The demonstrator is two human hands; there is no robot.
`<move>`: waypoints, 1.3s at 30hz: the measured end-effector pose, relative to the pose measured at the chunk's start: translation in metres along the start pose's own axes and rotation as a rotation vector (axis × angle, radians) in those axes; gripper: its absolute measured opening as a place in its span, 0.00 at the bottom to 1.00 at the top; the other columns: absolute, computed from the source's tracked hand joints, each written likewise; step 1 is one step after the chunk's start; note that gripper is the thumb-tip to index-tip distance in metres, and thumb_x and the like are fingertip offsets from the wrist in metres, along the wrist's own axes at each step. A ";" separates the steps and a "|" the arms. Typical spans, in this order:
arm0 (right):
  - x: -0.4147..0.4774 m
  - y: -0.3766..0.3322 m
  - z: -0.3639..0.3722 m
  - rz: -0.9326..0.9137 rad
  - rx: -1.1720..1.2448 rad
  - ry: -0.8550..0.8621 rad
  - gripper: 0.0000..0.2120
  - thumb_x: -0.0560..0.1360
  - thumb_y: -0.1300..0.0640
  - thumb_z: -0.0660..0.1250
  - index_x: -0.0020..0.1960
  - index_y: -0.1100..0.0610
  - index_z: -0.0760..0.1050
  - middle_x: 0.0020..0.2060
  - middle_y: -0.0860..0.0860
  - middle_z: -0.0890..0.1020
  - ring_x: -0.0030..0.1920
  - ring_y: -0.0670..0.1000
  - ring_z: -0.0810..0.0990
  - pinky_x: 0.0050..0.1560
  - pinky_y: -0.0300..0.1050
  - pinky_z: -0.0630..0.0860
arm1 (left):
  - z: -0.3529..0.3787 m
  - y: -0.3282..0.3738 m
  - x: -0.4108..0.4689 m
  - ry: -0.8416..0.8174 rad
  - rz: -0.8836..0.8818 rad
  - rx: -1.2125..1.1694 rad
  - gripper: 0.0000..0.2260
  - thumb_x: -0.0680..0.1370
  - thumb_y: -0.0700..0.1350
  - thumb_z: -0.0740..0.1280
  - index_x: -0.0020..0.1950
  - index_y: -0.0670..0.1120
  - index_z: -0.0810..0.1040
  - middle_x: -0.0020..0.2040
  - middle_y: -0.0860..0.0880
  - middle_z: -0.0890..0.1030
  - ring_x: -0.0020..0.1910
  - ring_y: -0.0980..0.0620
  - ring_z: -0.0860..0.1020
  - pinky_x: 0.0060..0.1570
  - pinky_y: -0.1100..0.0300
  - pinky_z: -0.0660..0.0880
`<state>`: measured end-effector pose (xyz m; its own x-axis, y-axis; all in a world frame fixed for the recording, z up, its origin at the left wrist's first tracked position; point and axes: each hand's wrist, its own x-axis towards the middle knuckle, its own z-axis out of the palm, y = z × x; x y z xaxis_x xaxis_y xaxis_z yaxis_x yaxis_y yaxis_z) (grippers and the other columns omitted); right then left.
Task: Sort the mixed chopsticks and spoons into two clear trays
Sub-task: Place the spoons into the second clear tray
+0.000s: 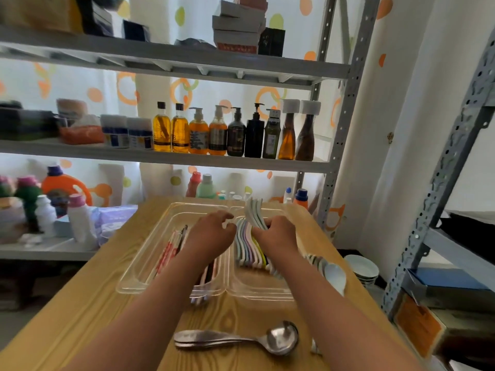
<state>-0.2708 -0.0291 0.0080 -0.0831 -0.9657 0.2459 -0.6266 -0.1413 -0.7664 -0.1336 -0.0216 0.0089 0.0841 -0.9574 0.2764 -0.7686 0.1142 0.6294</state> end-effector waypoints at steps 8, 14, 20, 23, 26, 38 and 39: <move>0.020 0.014 0.041 0.103 -0.187 -0.120 0.14 0.74 0.52 0.65 0.50 0.63 0.77 0.44 0.58 0.80 0.54 0.57 0.78 0.58 0.47 0.71 | 0.026 -0.009 0.017 0.009 -0.080 -0.171 0.21 0.79 0.43 0.61 0.72 0.47 0.66 0.70 0.45 0.71 0.67 0.45 0.71 0.66 0.51 0.66; 0.013 0.021 0.047 0.120 -0.227 -0.173 0.16 0.77 0.53 0.62 0.58 0.62 0.75 0.56 0.58 0.79 0.56 0.57 0.78 0.50 0.42 0.71 | 0.032 -0.020 0.018 -0.131 -0.057 -0.070 0.24 0.79 0.45 0.60 0.75 0.48 0.61 0.73 0.45 0.67 0.71 0.45 0.66 0.68 0.54 0.63; 0.009 0.022 0.051 0.078 -0.341 -0.168 0.18 0.79 0.50 0.59 0.58 0.63 0.76 0.54 0.59 0.80 0.55 0.58 0.78 0.51 0.44 0.72 | 0.032 -0.023 0.019 -0.134 -0.032 -0.048 0.24 0.79 0.43 0.60 0.75 0.47 0.62 0.73 0.45 0.66 0.72 0.47 0.64 0.69 0.55 0.61; 0.009 0.023 0.052 0.097 -0.337 -0.151 0.18 0.79 0.49 0.60 0.59 0.62 0.76 0.54 0.59 0.80 0.55 0.58 0.78 0.54 0.46 0.72 | 0.032 -0.024 0.017 -0.140 -0.031 -0.057 0.23 0.79 0.42 0.60 0.75 0.47 0.63 0.73 0.45 0.67 0.72 0.47 0.64 0.69 0.55 0.61; 0.009 0.022 0.052 0.097 -0.276 -0.124 0.16 0.78 0.53 0.62 0.61 0.61 0.74 0.57 0.58 0.79 0.58 0.57 0.77 0.59 0.46 0.72 | 0.032 -0.027 0.017 -0.145 -0.026 -0.066 0.23 0.79 0.42 0.60 0.74 0.47 0.63 0.73 0.45 0.67 0.72 0.47 0.64 0.69 0.55 0.61; 0.011 0.018 0.047 0.035 -0.365 -0.004 0.15 0.79 0.61 0.54 0.61 0.62 0.74 0.61 0.57 0.76 0.62 0.55 0.74 0.67 0.46 0.64 | 0.038 -0.024 0.018 -0.050 0.052 0.127 0.17 0.78 0.43 0.60 0.68 0.46 0.73 0.64 0.45 0.77 0.63 0.47 0.74 0.61 0.55 0.69; 0.013 0.017 0.047 0.021 -0.358 0.073 0.14 0.79 0.60 0.55 0.59 0.62 0.76 0.59 0.58 0.77 0.60 0.55 0.75 0.64 0.46 0.68 | 0.039 -0.022 0.018 -0.040 0.058 0.185 0.16 0.79 0.44 0.59 0.66 0.45 0.74 0.63 0.45 0.78 0.61 0.47 0.75 0.59 0.54 0.70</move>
<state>-0.2464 -0.0542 -0.0299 -0.1458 -0.9478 0.2836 -0.8547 -0.0237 -0.5186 -0.1393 -0.0520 -0.0283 0.0132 -0.9608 0.2769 -0.8750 0.1229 0.4682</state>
